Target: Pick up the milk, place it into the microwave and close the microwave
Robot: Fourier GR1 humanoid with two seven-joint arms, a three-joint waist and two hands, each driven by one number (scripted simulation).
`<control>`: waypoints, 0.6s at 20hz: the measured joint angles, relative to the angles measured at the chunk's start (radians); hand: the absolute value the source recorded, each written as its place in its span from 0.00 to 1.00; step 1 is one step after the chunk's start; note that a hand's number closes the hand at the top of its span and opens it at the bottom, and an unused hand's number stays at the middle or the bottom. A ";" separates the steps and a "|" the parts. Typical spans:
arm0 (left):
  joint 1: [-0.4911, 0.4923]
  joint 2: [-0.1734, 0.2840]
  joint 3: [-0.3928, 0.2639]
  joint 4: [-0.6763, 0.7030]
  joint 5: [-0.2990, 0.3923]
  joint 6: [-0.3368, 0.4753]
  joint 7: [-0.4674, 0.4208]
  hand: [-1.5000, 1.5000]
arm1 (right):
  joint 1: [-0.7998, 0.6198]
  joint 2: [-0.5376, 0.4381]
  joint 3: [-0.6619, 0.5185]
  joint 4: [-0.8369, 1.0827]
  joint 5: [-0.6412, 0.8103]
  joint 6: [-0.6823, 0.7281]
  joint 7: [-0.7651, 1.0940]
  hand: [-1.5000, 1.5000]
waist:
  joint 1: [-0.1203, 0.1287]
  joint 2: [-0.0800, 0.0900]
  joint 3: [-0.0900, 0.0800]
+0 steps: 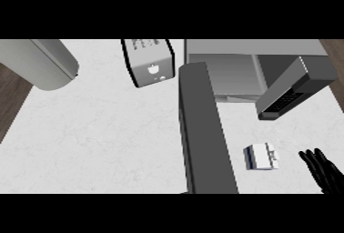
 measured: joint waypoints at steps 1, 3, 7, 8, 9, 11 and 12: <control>0.016 0.004 0.001 0.001 0.004 -0.005 -0.013 0.00 | -0.021 0.008 0.012 0.018 0.026 -0.013 -0.004 0.00 | 0.000 0.000 0.000; 0.016 0.005 0.002 0.006 0.004 -0.004 -0.022 0.00 | -0.066 0.007 0.016 0.075 0.066 -0.031 -0.023 0.00 | -0.001 0.001 0.000; 0.064 0.016 0.007 0.026 0.021 -0.024 -0.090 0.00 | -0.118 0.010 0.025 0.158 0.137 -0.072 -0.054 0.00 | -0.001 0.001 0.000; 0.073 0.024 0.016 0.023 0.033 -0.031 -0.095 0.00 | -0.133 0.003 0.016 0.180 0.143 -0.076 -0.062 0.00 | -0.001 0.002 0.000; 0.080 0.028 0.017 0.026 0.036 -0.037 -0.104 0.00 | -0.151 0.004 0.018 0.218 0.169 -0.094 -0.081 0.00 | -0.001 0.002 0.000; 0.089 0.034 0.027 0.030 0.047 -0.045 -0.117 0.00 | -0.186 0.001 0.006 0.272 0.189 -0.119 -0.099 0.00 | -0.001 0.002 0.000; 0.101 0.030 0.011 0.028 0.034 -0.041 -0.125 0.00 | -0.206 -0.004 -0.005 0.302 0.194 -0.130 -0.108 0.00 | 0.000 0.002 0.000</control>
